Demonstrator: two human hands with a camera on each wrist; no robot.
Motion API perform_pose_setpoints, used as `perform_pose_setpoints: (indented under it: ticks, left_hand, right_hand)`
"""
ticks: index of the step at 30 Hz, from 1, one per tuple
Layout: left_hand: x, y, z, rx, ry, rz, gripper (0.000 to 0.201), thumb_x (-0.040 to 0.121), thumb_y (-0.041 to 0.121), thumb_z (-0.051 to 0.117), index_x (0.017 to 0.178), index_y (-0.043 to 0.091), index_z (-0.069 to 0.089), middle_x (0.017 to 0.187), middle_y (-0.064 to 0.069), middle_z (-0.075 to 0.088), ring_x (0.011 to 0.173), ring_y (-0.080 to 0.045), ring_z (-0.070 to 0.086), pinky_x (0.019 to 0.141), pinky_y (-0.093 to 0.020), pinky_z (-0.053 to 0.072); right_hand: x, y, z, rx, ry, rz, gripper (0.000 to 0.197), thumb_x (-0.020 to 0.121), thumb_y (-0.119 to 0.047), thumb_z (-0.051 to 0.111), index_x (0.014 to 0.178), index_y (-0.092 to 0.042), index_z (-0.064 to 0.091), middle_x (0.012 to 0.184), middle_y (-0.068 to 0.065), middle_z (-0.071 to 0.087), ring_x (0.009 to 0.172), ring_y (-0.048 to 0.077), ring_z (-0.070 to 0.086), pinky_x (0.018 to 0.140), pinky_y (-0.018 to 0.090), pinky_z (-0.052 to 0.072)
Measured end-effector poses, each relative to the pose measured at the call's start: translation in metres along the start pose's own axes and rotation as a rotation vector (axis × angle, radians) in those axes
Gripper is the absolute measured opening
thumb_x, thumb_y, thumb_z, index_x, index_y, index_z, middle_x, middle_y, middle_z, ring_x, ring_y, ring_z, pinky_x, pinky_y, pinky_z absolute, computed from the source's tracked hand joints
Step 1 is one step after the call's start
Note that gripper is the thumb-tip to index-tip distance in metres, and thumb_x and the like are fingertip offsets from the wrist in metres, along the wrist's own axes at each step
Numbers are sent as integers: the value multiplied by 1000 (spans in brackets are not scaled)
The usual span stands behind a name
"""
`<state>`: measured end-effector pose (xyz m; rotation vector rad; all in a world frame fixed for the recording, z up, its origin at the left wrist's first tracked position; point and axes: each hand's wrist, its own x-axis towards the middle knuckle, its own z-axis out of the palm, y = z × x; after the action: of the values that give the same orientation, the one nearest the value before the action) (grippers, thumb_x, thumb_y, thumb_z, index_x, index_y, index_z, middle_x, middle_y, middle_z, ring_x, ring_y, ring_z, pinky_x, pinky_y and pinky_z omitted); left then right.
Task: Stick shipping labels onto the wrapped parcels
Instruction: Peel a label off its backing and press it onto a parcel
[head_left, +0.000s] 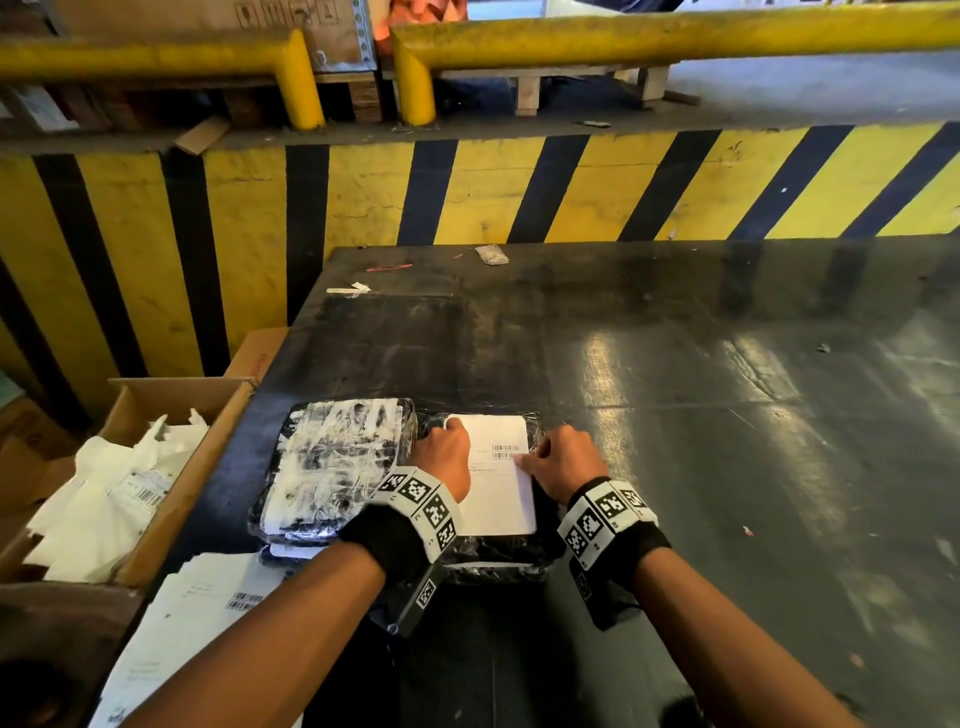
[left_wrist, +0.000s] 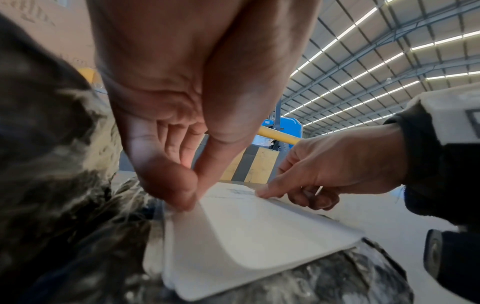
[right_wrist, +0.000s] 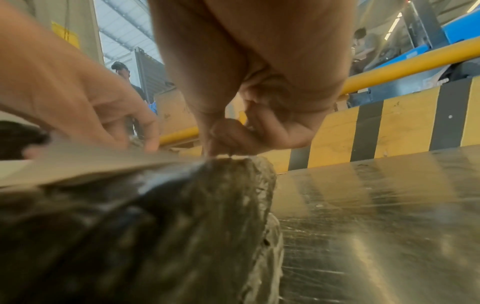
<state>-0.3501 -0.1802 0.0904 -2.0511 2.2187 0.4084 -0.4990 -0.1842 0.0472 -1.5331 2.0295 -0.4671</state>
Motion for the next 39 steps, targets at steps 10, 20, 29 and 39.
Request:
perform_pose_setpoints:
  ticks: [10, 20, 29, 39]
  left_hand:
    - [-26, -7, 16, 69, -73, 107, 47, 92, 35, 54, 128, 9, 43, 140, -18, 36, 128, -33, 36, 100, -45, 38]
    - [-62, -15, 54, 20, -87, 165, 82, 90, 60, 37, 149, 16, 1, 156, -21, -7, 144, -34, -6, 114, -46, 16]
    - [-67, -20, 76, 24, -37, 255, 82, 92, 59, 28, 148, 12, -11, 151, -24, -23, 140, -32, -25, 116, -41, -2]
    - [-69, -20, 78, 20, -18, 246, 81, 93, 58, 27, 147, 13, -13, 151, -22, -26, 140, -30, -27, 115, -39, -7]
  right_hand:
    - [-32, 22, 5, 273, -237, -53, 82, 72, -38, 77, 135, -16, 29, 125, 5, 58, 105, 20, 57, 84, 28, 46]
    - [-50, 46, 13, 306, -176, -146, 95, 69, -41, 78, 144, -17, 26, 130, 7, 58, 118, 22, 55, 100, 43, 46]
    - [-67, 33, 7, -508, -74, -513, 63, 95, -49, 35, 148, -21, 15, 158, -2, 9, 146, 17, 2, 116, 39, 0]
    - [-10, 7, 8, -525, -111, -331, 51, 100, -36, 23, 147, -17, 22, 157, -2, 18, 146, 14, 7, 115, 46, -5]
